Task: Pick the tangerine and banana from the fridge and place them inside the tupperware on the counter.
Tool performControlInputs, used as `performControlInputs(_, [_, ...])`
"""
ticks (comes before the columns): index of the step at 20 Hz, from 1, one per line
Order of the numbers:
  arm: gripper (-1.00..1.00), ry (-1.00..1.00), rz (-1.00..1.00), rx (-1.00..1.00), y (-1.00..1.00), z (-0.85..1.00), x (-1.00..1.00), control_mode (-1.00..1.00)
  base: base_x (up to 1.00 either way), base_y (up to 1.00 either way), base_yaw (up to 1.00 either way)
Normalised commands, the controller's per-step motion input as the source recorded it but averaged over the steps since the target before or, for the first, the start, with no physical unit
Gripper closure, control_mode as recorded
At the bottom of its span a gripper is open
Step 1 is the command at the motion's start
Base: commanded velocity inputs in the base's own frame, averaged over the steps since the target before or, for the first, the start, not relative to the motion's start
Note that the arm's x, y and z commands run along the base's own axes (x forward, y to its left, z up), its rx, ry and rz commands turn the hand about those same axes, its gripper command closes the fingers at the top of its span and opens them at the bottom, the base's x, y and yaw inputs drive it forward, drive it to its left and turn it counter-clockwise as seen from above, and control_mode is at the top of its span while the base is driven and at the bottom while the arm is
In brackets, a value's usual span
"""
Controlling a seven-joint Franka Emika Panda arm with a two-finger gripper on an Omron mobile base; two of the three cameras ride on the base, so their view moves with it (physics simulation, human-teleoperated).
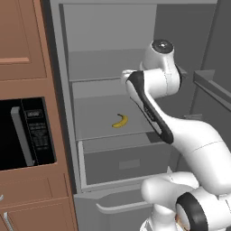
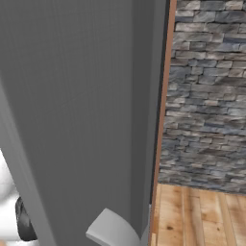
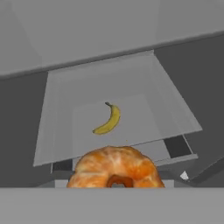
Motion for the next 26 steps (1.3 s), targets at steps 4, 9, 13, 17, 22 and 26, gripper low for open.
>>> performControlInputs(4, [1.00, 0.00, -0.07, 0.04, -0.13, 0.08, -0.36, 1.00, -0.36, -0.06, -0.07])
performControlInputs(9, [1.00, 0.00, 0.00, 0.00, 0.00, 0.00, 0.00, 1.00, -0.69, 0.07, -0.08])
performControlInputs(13, [1.00, 0.00, 0.00, 0.00, 0.00, 0.00, 0.00, 1.00, -0.75, 0.51, -0.01])
performControlInputs(17, [1.00, 0.00, 0.00, 0.00, 0.00, 0.00, 0.00, 1.00, -1.00, 0.35, 0.00])
performControlInputs(22, [1.00, 0.00, 0.00, 0.00, 0.00, 0.00, 0.00, 1.00, -0.99, 0.18, 0.08])
performControlInputs(26, [1.00, 0.00, 0.00, 0.00, 0.00, 0.00, 0.00, 1.00, -0.62, 0.00, 0.41])
